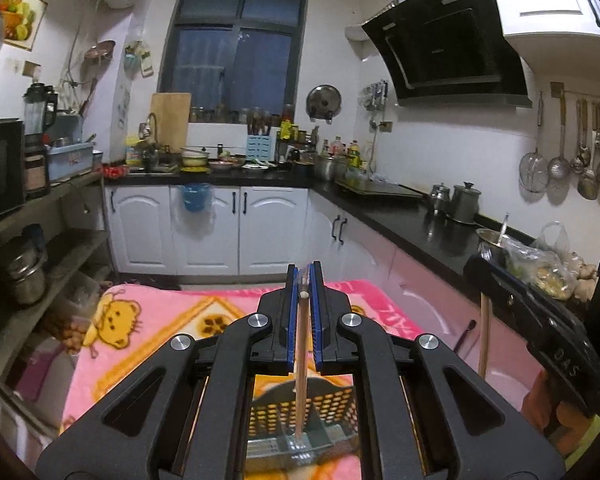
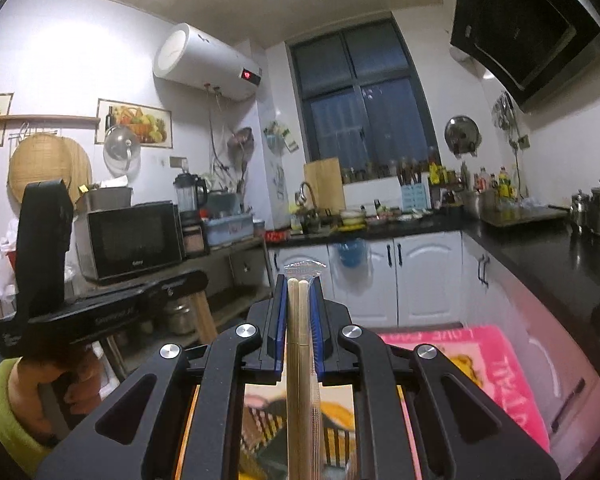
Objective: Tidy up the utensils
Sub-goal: 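Lift the chopsticks with both tools and carry them over the green caddy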
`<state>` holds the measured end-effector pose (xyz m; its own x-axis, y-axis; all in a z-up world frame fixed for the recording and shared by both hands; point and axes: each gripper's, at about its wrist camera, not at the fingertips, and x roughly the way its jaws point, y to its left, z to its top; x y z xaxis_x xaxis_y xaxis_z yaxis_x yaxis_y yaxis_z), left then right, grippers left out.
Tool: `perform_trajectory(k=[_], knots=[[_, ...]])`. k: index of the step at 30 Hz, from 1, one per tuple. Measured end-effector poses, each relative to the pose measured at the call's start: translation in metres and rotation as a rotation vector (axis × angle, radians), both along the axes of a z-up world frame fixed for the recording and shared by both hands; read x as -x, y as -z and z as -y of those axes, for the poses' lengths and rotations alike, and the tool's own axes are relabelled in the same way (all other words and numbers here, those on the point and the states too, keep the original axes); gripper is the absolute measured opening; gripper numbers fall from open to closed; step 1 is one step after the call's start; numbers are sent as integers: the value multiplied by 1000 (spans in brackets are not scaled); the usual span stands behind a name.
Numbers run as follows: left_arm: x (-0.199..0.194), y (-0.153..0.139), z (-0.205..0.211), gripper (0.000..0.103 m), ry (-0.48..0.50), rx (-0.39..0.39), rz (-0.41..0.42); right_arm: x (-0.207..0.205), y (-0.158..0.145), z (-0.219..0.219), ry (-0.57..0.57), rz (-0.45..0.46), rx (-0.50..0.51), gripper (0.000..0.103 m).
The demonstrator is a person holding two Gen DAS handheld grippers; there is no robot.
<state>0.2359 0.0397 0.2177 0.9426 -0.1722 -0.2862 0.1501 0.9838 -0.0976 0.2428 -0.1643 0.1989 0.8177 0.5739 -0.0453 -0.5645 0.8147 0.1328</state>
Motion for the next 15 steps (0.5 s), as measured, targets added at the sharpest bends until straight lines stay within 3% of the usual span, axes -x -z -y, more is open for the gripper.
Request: perform_trajectory(k=[5,15], knots=[[-11,12,-8,3,-38,-36,-13,-24,7,-20,4,24,-5,11],[-26,45,-25,3,-49,-20,-54,-58,23,-51,12,77,-8,11]])
